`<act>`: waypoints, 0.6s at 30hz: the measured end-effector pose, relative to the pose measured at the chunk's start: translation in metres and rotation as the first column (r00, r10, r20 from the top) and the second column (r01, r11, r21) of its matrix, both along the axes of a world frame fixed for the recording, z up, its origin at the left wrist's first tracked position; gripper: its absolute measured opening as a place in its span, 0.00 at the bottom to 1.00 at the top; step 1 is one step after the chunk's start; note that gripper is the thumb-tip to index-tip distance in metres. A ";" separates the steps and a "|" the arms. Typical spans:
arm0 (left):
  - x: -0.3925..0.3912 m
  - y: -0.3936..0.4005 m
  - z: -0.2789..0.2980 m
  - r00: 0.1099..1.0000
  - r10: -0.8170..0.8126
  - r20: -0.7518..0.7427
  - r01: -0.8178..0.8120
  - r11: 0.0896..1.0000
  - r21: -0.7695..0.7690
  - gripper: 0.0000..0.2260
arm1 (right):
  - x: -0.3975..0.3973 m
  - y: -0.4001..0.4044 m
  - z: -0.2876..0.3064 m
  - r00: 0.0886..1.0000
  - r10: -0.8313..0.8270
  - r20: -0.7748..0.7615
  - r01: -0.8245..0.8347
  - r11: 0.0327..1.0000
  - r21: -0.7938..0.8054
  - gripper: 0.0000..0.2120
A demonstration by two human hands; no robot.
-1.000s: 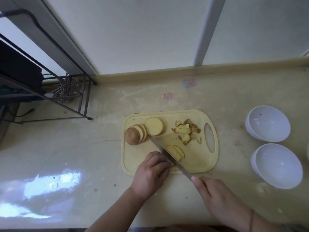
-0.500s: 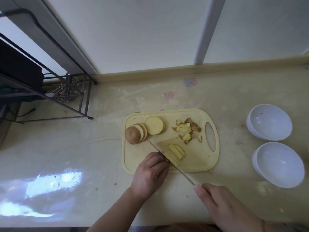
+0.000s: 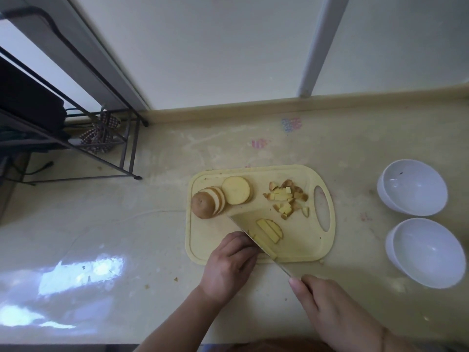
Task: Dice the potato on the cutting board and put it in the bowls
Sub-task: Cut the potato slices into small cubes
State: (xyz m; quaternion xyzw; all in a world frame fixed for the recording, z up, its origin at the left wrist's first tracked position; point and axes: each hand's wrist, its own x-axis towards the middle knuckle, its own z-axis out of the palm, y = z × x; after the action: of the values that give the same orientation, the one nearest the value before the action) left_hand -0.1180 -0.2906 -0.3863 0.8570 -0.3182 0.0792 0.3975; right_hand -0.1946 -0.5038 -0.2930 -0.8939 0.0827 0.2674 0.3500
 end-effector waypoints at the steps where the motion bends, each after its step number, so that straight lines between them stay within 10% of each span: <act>1: 0.000 0.001 0.000 1.000 -0.002 -0.002 0.002 1.000 0.002 0.04 | 0.003 0.002 -0.003 1.000 0.000 0.018 -0.001 1.000 0.021 0.41; 5: 0.001 0.002 0.002 1.000 -0.013 -0.013 0.013 1.000 0.017 0.05 | 0.006 0.002 0.000 0.999 -0.035 0.006 0.035 0.997 0.068 0.31; 13: 0.005 0.012 0.017 0.998 0.012 -0.066 -0.015 0.999 -0.040 0.03 | 0.000 -0.014 0.001 0.990 -0.110 -0.090 0.121 0.985 0.127 0.49; 18: 0.013 0.018 0.023 0.965 0.245 -0.095 -0.256 0.958 -0.131 0.05 | 0.003 -0.006 0.000 0.995 -0.078 -0.064 0.085 0.989 0.117 0.31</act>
State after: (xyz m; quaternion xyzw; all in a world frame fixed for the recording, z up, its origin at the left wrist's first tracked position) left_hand -0.1054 -0.2724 -0.3636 0.8624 -0.1851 0.1179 0.4561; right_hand -0.1913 -0.5097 -0.2929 -0.8588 0.1134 0.2838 0.4112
